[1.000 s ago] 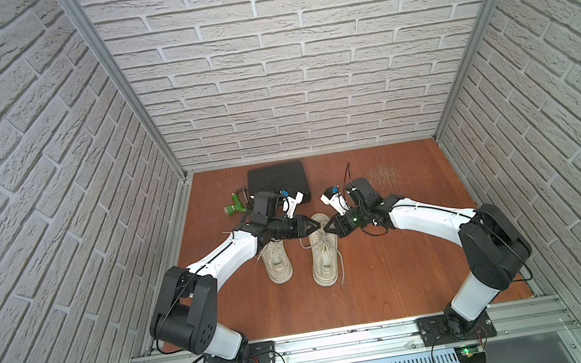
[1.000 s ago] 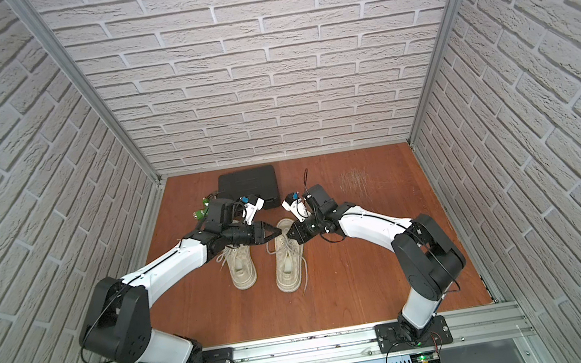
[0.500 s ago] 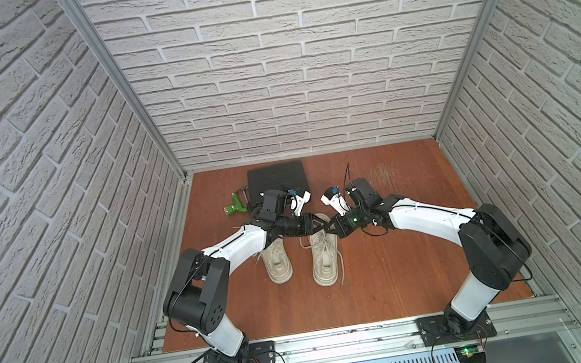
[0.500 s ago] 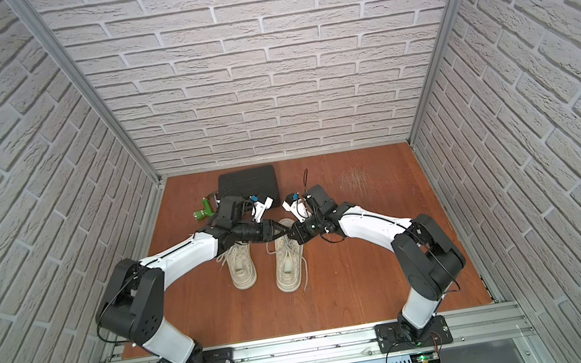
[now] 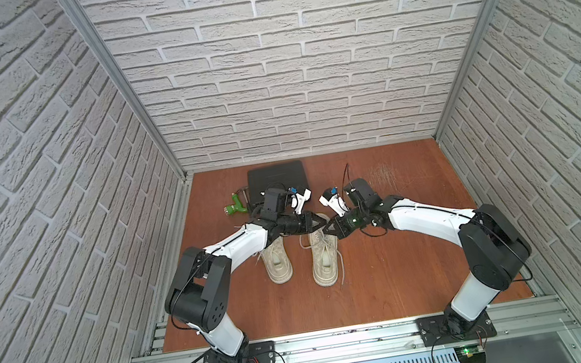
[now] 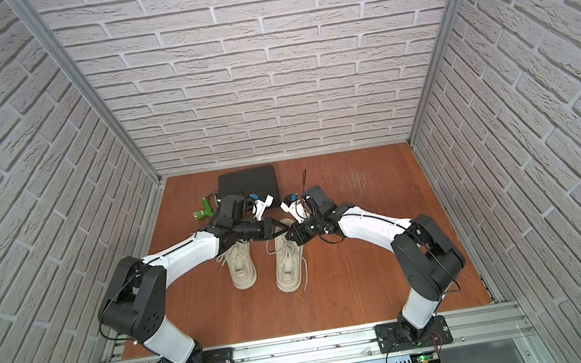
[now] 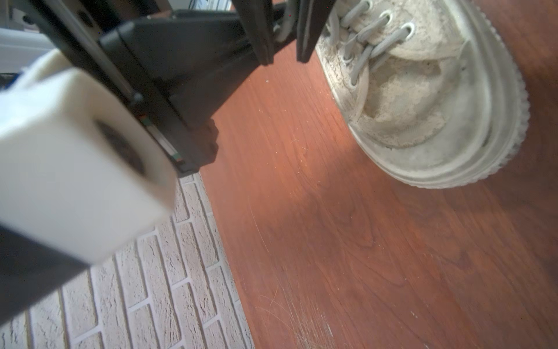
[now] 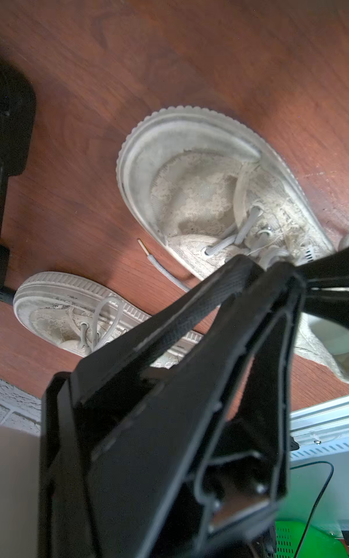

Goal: Tie the shoes
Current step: Cross the shoelace with the shoelace.

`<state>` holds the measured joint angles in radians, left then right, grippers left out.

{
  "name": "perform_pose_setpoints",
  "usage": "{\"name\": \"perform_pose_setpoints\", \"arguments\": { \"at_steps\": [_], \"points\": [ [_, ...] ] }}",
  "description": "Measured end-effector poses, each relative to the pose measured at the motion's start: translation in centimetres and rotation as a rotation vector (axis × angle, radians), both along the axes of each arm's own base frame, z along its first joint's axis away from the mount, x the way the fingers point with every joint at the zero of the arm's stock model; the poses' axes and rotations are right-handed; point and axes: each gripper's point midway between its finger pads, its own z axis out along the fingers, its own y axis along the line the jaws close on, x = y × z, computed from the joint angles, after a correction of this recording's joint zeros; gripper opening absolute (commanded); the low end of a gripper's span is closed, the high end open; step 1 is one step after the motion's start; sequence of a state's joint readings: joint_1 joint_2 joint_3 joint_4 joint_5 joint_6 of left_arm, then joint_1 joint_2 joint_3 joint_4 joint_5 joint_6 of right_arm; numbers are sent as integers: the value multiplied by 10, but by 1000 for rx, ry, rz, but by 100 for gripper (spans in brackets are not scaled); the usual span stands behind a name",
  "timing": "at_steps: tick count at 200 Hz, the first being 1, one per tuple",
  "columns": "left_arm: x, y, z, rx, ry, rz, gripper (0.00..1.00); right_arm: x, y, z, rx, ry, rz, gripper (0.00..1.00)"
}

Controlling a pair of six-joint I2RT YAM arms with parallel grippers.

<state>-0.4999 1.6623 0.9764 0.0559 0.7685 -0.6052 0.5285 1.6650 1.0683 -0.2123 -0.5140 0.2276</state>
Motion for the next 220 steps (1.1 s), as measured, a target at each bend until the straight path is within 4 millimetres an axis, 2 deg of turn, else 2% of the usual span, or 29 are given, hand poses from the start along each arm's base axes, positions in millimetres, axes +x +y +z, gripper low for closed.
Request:
{"name": "perform_pose_setpoints", "arguments": {
  "at_steps": [15, 31, 59, 80, 104, 118, 161, 183, 220],
  "points": [
    [0, 0, 1, -2, -1, 0, 6, 0, 0, 0, -1, 0, -1, 3],
    [1, 0, 0, 1, -8, -1, 0, 0, -1, -1, -4, 0, -2, 11],
    [1, 1, -2, 10, -8, 4, 0, -1, -7, -3, -41, -7, -5, 31],
    [-1, 4, -6, 22, -5, 14, 0, -7, -16, 3, -71, -23, -18, 40],
    [-6, 10, -13, 41, 2, 29, 0, -19, -29, 11, -81, -43, -37, 41],
    [-9, 13, -14, 46, 3, 35, 0, -26, -34, 9, -85, -32, -47, 41],
    [-9, 18, -7, 47, -20, 55, 0, -48, -47, -34, -136, 93, -84, 41],
    [-8, 19, -3, 44, -32, 60, 0, -48, -48, -51, -155, 134, -100, 41],
    [-7, 20, -3, 48, -36, 65, 0, -43, -45, -66, -161, 147, -106, 41]
  ]
}}
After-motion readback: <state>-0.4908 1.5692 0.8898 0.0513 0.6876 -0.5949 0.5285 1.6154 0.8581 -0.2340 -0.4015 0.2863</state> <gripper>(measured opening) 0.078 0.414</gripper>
